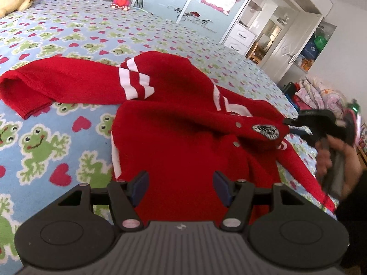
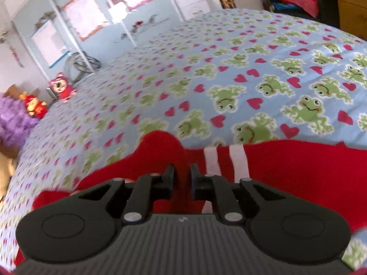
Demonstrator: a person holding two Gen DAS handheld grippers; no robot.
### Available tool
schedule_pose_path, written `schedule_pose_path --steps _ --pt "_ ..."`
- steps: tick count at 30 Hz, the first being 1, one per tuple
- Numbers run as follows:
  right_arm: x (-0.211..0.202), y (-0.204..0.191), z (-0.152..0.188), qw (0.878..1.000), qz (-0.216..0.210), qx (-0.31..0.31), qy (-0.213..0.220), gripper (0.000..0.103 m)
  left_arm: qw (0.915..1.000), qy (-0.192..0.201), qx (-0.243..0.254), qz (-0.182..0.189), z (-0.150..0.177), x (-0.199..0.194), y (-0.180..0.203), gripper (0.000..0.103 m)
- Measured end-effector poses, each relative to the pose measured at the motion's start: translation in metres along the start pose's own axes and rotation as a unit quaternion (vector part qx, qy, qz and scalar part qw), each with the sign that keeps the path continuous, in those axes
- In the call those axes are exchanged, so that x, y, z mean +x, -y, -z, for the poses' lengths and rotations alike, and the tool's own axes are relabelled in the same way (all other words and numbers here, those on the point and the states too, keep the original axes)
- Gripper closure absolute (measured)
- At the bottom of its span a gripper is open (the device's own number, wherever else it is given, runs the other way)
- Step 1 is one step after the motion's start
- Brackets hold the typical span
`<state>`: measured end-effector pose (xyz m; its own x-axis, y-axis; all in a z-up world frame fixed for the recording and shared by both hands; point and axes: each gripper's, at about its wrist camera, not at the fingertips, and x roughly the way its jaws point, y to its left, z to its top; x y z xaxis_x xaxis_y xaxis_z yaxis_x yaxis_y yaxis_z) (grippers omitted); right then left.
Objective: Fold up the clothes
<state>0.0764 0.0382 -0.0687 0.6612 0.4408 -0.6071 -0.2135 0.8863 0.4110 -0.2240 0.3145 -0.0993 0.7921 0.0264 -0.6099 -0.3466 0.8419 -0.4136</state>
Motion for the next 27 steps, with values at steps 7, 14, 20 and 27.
schedule_pose_path --steps 7,14,20,27 --pt "-0.049 0.007 0.081 0.995 -0.059 -0.037 -0.065 0.041 1.0000 -0.001 -0.002 -0.007 0.001 -0.010 0.003 0.038" --pt "-0.092 0.033 0.161 0.990 -0.021 -0.061 -0.123 0.038 0.9974 -0.041 0.011 -0.059 0.015 -0.013 -0.006 0.035" --pt "-0.075 0.061 0.162 0.981 -0.097 0.083 -0.144 0.029 0.9937 -0.091 -0.054 -0.037 0.031 0.013 -0.023 0.020" --pt "-0.038 0.084 0.154 0.933 -0.188 0.250 -0.176 0.079 0.9902 -0.102 -0.092 0.020 0.018 0.041 -0.009 0.078"
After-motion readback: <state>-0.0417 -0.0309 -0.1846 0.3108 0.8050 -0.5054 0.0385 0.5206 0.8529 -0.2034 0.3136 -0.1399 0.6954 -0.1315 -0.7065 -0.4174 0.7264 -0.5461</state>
